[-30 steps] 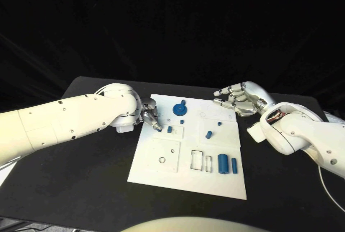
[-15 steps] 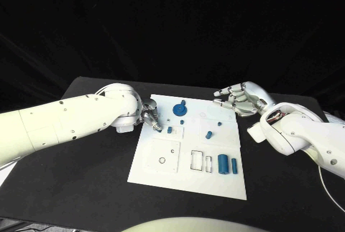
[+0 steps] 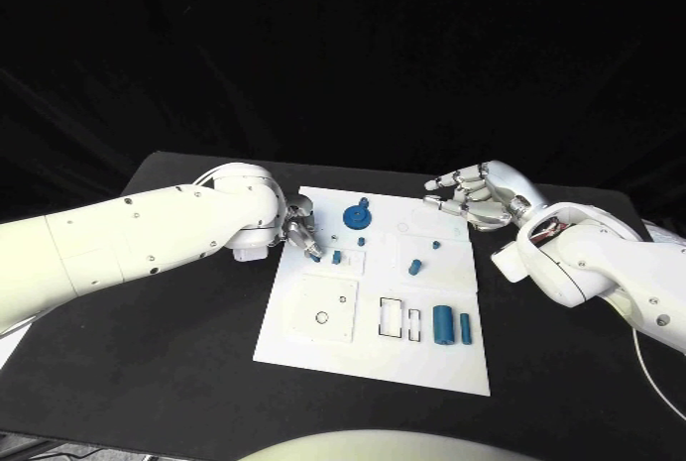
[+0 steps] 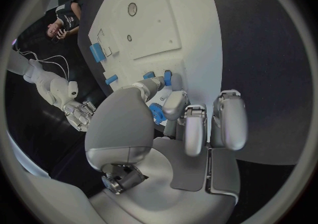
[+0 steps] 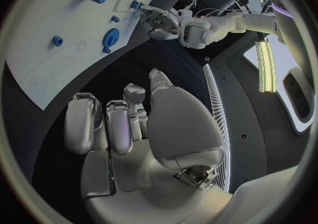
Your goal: Assemble the parts on the task board
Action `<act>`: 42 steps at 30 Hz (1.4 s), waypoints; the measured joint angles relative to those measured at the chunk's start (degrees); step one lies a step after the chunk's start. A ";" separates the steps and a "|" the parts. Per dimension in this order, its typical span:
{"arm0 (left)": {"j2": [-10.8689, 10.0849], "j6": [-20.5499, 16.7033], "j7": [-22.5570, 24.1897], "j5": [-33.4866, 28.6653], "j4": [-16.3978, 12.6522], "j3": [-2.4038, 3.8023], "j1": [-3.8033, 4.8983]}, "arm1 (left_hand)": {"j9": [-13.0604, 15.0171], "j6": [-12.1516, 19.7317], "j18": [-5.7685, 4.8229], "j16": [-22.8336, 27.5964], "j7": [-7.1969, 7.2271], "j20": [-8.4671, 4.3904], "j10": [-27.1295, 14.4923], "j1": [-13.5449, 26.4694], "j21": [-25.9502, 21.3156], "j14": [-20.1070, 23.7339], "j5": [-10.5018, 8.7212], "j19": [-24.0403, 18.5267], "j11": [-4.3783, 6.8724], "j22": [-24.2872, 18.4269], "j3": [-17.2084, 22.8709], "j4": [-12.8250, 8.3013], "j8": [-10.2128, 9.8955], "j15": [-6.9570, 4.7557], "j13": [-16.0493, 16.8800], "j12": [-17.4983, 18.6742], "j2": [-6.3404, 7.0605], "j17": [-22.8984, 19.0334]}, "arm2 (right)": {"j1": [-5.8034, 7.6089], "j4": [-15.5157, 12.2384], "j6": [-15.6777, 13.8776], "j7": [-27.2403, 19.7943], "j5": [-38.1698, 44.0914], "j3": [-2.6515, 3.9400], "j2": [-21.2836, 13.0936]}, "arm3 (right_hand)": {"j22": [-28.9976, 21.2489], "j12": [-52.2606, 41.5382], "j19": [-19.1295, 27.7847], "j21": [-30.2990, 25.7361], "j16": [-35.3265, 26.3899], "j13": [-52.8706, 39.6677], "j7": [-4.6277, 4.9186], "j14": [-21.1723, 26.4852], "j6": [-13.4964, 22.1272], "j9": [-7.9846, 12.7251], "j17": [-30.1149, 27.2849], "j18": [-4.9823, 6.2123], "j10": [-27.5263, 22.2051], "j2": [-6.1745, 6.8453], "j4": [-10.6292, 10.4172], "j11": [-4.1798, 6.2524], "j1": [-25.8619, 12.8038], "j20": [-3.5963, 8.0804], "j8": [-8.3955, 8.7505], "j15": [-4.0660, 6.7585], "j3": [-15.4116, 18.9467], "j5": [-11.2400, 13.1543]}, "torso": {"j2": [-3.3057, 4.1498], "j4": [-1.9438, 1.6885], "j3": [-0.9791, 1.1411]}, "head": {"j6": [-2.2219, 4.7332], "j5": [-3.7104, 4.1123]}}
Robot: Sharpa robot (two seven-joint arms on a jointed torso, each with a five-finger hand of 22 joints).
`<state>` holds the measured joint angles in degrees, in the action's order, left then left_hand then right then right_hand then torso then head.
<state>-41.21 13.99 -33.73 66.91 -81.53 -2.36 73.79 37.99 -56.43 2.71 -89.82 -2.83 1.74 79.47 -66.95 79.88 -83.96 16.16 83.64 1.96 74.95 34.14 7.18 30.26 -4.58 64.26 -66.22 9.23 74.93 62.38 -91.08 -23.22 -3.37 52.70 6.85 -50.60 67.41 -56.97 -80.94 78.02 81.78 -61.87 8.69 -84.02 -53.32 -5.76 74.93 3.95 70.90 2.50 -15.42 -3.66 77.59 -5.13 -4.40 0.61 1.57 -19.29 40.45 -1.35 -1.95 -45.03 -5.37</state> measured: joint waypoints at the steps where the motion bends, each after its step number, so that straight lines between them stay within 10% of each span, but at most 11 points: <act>1: 0.10 0.06 -0.12 0.00 0.08 0.00 0.00 | -0.02 -0.04 0.00 0.00 0.03 0.00 0.11 0.35 0.00 0.00 -0.01 0.00 0.11 0.00 0.34 -0.23 0.02 0.00 0.17 -0.26 -0.28 0.00 | 0.00 -0.01 0.00 0.00 0.00 0.00 0.00 | 0.00 0.00 0.00 0.00 0.00 0.00 0.00 0.00 0.00 0.00 0.00 0.00 0.00 0.00 0.00 0.00 0.00 0.00 0.00 0.00 0.00 0.00 | 0.00 -0.01 0.00 | 0.00 0.00; 23: 1.49 1.60 -1.47 -0.22 1.36 -0.23 -0.22 | -1.32 -3.38 -0.01 0.00 1.73 -0.20 1.32 9.51 1.35 -0.02 -0.06 0.20 0.91 -0.01 2.37 0.23 -0.38 -0.44 2.42 -2.19 -2.79 -0.01 | -0.01 -0.08 0.02 0.01 -0.02 0.00 -0.17 | 0.00 0.00 0.00 -0.23 -0.23 0.00 -0.19 0.00 -0.18 -0.05 -0.01 0.00 0.00 -0.23 0.16 0.00 0.23 0.00 0.00 0.00 0.16 0.00 | -0.01 0.01 0.03 | -0.19 0.15; 42: 1.49 2.29 -1.66 -0.36 1.71 -0.21 -0.23 | -2.16 -4.57 -0.01 0.00 1.73 -0.41 1.31 13.14 1.35 -0.02 -0.24 0.41 0.91 -0.02 -10.62 4.99 -1.24 -0.44 2.99 -2.52 -0.77 -0.02 | -0.01 -0.09 0.01 0.03 -0.03 0.00 -0.26 | -0.11 0.00 0.00 -0.23 -0.23 0.09 0.02 0.00 -0.39 -0.03 -0.02 0.00 0.00 -0.23 0.16 0.00 0.23 0.00 0.00 0.00 0.16 0.00 | -0.02 -0.03 -0.02 | -0.27 0.30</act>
<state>-39.72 16.28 -35.39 66.55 -79.82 -2.58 73.56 35.83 -61.00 2.70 -89.82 -1.10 1.34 80.78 -53.81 81.23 -83.98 15.92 84.05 2.88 74.93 23.52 12.17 29.02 -5.02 67.25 -68.74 8.45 74.91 62.37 -91.17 -23.21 -3.33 52.68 6.85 -50.86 67.30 -56.97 -80.94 77.78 81.55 -61.78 8.71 -84.02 -53.71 -5.79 74.91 3.95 70.91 2.27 -15.26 -3.66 77.82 -5.13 -4.40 0.61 1.73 -19.29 40.43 -1.37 -1.97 -45.31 -5.06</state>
